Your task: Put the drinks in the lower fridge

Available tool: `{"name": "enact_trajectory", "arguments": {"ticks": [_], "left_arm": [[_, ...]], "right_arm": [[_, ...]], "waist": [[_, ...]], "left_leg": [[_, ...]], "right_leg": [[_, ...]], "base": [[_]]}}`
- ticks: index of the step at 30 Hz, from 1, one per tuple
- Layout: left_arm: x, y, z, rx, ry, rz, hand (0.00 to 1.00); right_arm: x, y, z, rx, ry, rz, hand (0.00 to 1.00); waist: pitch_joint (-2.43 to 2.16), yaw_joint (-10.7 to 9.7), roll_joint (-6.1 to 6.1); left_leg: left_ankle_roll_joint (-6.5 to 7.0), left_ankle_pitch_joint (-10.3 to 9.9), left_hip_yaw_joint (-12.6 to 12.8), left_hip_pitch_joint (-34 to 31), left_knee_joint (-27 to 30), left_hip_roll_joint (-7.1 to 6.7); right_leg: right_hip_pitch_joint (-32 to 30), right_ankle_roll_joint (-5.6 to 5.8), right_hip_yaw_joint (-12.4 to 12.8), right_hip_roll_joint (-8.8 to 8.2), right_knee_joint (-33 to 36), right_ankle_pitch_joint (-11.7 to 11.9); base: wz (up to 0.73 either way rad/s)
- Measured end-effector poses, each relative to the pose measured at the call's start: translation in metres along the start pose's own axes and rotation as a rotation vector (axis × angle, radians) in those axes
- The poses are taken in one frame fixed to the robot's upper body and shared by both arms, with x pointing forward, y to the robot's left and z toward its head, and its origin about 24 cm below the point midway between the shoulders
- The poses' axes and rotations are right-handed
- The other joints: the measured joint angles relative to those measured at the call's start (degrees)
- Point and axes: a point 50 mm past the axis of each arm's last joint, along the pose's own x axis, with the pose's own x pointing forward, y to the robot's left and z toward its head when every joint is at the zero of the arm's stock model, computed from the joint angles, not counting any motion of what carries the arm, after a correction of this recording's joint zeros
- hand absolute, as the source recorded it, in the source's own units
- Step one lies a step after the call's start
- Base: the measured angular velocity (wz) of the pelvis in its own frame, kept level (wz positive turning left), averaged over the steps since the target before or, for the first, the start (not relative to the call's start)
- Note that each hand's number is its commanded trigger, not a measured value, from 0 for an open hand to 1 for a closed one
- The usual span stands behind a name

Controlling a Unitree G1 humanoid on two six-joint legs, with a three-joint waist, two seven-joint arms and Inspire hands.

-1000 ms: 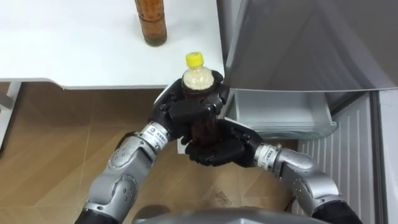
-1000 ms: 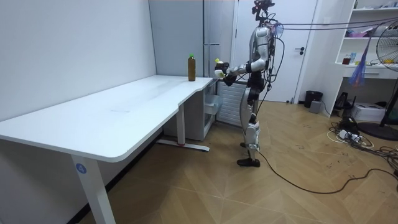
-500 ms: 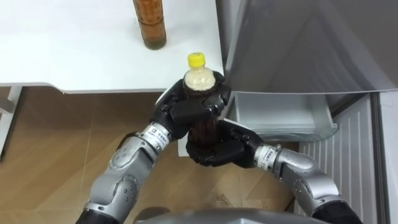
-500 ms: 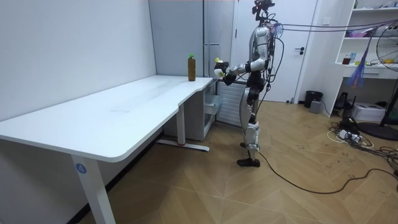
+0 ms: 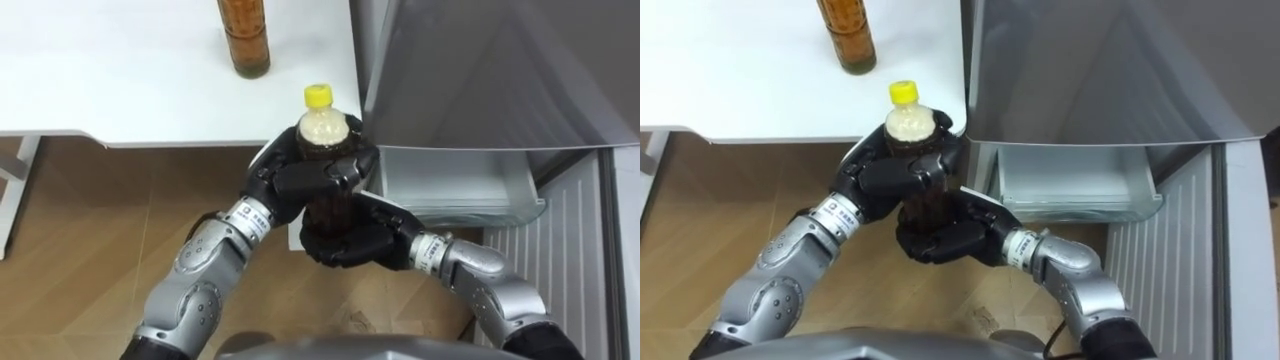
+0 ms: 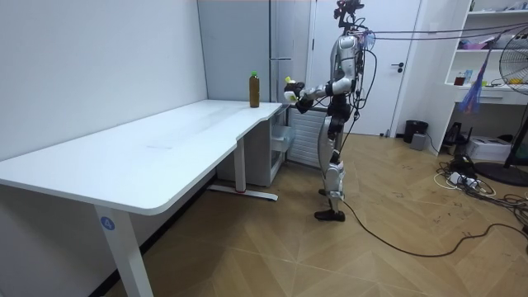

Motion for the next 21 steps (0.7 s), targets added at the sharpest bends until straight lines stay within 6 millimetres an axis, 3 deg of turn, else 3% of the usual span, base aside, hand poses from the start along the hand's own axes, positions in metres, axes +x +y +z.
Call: {"name": "enact_trajectory", "arguments": {"ticks": [10,21], "left_arm": [[0.0001,-0.0002,0.0003,0.001,-0.005,-0.001,0.00],[-0.0004,0.0004,0.0008,-0.001,-0.006,0.000,0.00]], "right_arm": [[-0.0001,-0.0001,0.0001,0.002,-0.001,0.000,1.00],[0.0000,0.0001,0.0000,0.003,-0.002,0.001,1.00]], "waist": [[0.31,-0.05,-0.04],[0.30,0.02,-0.07]], "left_leg": [[0.00,0.00,0.02,0.00,0.01,-0.02],[0.01,0.00,0.71,-0.03,-0.16,0.00]], "right_leg": [[-0.02,0.04,-0.06,-0.03,-0.10,-0.03],[-0.64,0.03,0.72,-0.02,0.12,-0.03]], "base": [[0.00],[-0.03]]}}
